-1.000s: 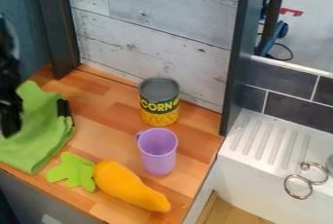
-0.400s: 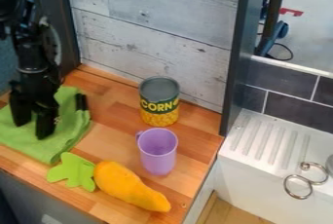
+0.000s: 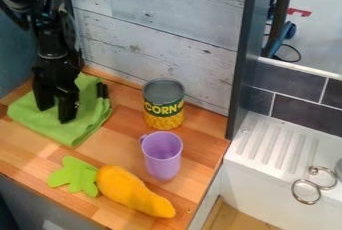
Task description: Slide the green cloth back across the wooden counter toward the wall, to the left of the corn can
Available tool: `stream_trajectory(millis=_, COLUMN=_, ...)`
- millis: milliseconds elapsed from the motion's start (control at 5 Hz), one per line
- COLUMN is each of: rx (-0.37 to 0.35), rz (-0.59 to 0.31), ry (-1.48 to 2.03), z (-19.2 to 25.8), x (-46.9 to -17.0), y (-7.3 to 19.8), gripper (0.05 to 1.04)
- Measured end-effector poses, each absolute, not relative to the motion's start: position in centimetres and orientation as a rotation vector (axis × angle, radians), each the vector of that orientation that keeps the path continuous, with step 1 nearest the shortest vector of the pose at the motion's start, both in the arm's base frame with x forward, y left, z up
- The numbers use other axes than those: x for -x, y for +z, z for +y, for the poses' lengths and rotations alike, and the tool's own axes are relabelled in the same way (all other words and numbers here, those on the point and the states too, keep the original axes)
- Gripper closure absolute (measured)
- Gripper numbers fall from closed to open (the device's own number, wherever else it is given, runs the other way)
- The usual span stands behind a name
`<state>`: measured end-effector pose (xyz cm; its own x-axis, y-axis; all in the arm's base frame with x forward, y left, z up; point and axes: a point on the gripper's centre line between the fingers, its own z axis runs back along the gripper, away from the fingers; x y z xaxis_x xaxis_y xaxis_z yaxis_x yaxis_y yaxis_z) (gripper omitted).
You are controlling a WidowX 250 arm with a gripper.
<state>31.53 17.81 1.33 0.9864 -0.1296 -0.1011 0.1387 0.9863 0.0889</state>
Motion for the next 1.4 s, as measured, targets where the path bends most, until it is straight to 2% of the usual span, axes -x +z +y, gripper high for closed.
stream_trajectory(millis=400, rx=-0.048, rz=0.050, ry=-0.110, z=17.5, x=-33.1, y=1.4, gripper=0.083)
stream_trajectory(millis=600, rx=-0.053, rz=0.040, ry=-0.078, z=17.1, x=-32.4, y=2.4, gripper=0.083)
stream_trajectory(millis=1000, rx=-0.097, rz=-0.081, ry=-0.044, z=17.0, x=-31.8, y=9.0, gripper=0.083)
stream_trajectory(millis=1400, rx=-0.125, rz=0.025, ry=-0.056, z=16.6, x=-25.6, y=12.6, gripper=0.083)
